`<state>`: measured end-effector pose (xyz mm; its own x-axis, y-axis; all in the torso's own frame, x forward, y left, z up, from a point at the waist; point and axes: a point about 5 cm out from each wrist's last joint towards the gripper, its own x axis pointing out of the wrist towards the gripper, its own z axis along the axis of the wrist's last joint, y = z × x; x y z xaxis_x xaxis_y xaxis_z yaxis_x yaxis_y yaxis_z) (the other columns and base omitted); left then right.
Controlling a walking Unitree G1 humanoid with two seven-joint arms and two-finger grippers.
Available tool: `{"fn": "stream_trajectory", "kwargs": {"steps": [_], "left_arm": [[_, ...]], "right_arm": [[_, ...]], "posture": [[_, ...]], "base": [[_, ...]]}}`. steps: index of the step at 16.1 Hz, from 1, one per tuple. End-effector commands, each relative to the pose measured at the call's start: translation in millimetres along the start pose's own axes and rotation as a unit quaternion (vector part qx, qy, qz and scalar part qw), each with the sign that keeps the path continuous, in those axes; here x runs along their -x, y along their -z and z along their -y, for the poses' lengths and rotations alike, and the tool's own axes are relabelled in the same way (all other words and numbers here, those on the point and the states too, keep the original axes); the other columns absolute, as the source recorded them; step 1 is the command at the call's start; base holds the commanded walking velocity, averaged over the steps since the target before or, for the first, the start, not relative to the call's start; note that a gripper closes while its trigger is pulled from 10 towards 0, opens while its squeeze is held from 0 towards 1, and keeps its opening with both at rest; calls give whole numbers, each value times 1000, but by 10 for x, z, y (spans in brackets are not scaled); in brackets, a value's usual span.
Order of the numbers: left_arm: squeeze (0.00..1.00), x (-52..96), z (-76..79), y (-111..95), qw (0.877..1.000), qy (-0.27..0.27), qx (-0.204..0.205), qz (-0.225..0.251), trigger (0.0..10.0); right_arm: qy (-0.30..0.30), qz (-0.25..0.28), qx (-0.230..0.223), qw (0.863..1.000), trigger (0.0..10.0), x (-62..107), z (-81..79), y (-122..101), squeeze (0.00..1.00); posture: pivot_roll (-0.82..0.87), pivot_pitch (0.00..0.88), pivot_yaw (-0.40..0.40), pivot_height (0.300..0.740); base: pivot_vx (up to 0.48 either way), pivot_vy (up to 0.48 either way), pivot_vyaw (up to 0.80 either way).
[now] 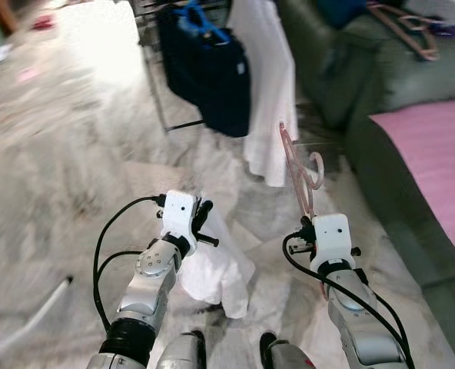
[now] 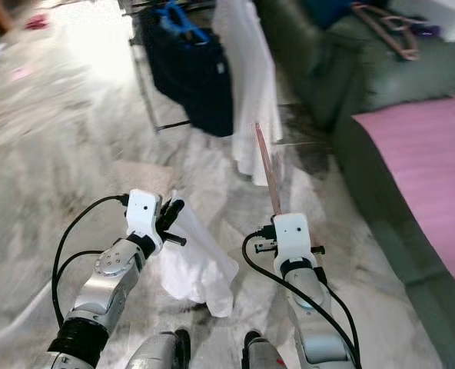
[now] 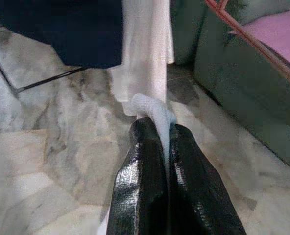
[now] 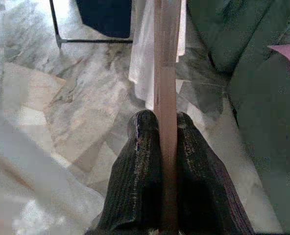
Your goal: Hang hanger
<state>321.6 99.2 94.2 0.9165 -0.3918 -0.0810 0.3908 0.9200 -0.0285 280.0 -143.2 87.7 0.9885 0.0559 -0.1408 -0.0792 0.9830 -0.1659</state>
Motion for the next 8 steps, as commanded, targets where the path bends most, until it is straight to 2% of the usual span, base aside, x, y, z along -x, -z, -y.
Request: {"fn": "stream_trajectory", "kwargs": {"steps": [1,5,8], "left_arm": [[0,38,-54,36,1000,-7,-4,-6,10000],[0,45,-37,71,1000,-6,-4,-8,10000],[0,17,-3,54,1000,2,-11,-2,10000]], "right_arm": [[-13,-8,-4,1000,10000,4,-71,22,0],[-17,-13,-2,1000,10000,12,-82,57,0],[-27,-9,6,1000,10000,-26,-71,31,0]], "posture": [[-3,260,85,740],[-3,241,72,740],[0,223,67,740]], "base": [[0,360,0],[0,366,0],[0,0,0]]}}
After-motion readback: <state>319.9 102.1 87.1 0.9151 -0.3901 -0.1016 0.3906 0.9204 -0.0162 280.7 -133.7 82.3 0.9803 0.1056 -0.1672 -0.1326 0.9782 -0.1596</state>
